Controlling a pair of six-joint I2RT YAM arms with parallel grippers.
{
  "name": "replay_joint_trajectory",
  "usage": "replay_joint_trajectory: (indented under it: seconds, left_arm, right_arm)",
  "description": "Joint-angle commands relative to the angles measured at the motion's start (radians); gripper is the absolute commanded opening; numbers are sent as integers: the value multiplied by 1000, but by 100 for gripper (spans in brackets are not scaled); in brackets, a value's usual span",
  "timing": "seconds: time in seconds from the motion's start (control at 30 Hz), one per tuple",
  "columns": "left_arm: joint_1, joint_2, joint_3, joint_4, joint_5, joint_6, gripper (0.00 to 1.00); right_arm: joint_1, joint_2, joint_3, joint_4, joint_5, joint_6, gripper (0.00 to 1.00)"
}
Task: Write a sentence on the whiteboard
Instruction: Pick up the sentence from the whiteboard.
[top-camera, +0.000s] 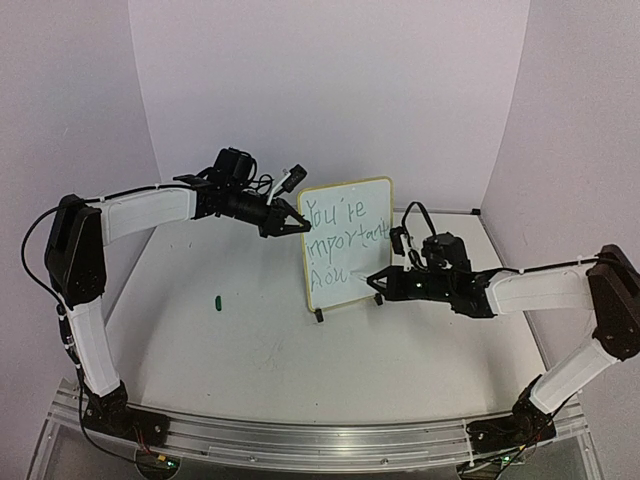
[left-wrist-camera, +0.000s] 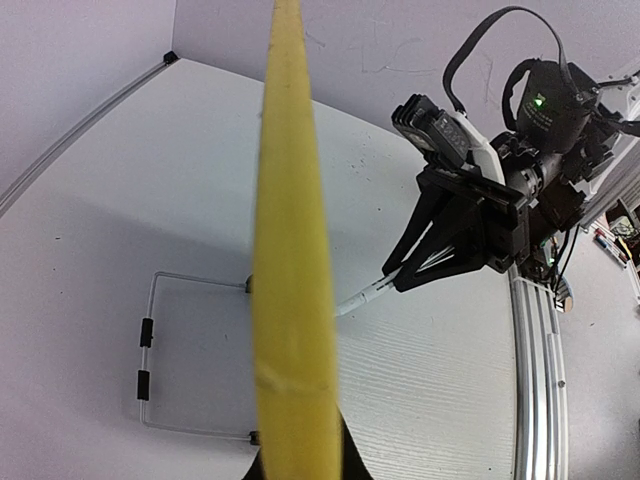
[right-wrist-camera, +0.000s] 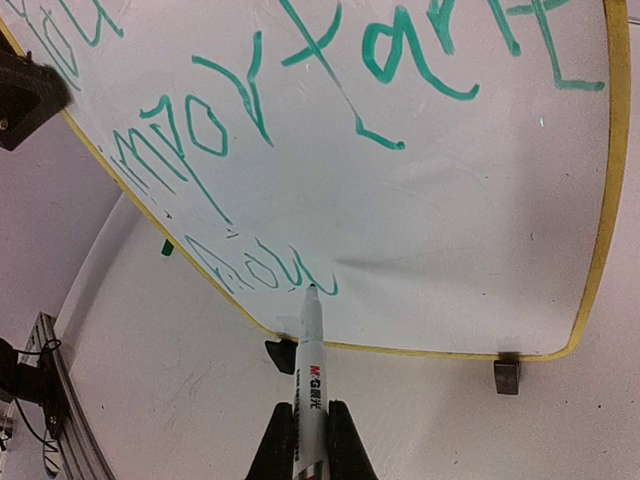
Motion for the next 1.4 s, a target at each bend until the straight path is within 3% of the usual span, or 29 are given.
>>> replay_joint_trajectory:
  seconds: [0.0, 0.73, 1.37]
  left_arm:
    - [-24, 18, 2, -104, 8, 12, 0]
    - [-24, 21, 4, -107, 3, 16, 0]
    - [-24, 21, 3, -106, 4, 14, 2]
  right_arm:
    - [-3, 32, 16, 8, 48, 11, 0]
    - [-4, 102, 59, 13, 74, 2, 0]
    - [-4, 16, 21, 21, 44, -17, 0]
